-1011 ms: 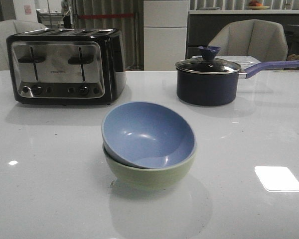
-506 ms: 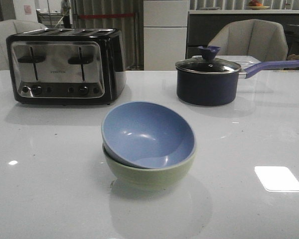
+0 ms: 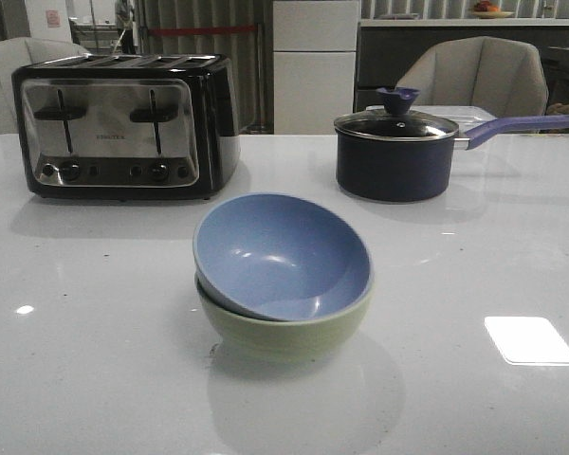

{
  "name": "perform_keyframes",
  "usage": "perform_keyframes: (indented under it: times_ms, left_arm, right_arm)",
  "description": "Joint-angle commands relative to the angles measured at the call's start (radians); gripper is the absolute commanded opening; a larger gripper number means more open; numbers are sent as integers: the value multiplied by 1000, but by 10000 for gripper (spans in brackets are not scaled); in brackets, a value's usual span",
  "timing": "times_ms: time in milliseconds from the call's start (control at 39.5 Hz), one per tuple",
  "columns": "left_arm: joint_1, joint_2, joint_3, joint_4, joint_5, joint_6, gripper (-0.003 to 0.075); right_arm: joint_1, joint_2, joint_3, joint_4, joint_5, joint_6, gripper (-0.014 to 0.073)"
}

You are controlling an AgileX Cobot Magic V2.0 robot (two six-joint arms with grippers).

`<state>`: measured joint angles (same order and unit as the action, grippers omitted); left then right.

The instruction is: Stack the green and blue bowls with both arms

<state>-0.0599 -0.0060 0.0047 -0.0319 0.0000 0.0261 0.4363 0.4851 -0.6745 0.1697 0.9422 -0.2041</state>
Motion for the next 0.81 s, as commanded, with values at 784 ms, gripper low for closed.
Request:
perform_keyframes:
  times_ms: [784]
  left_arm:
    - [-6, -16, 6, 0, -89, -11, 98]
  right_arm:
    - [-385, -279, 330, -9, -616, -16, 36]
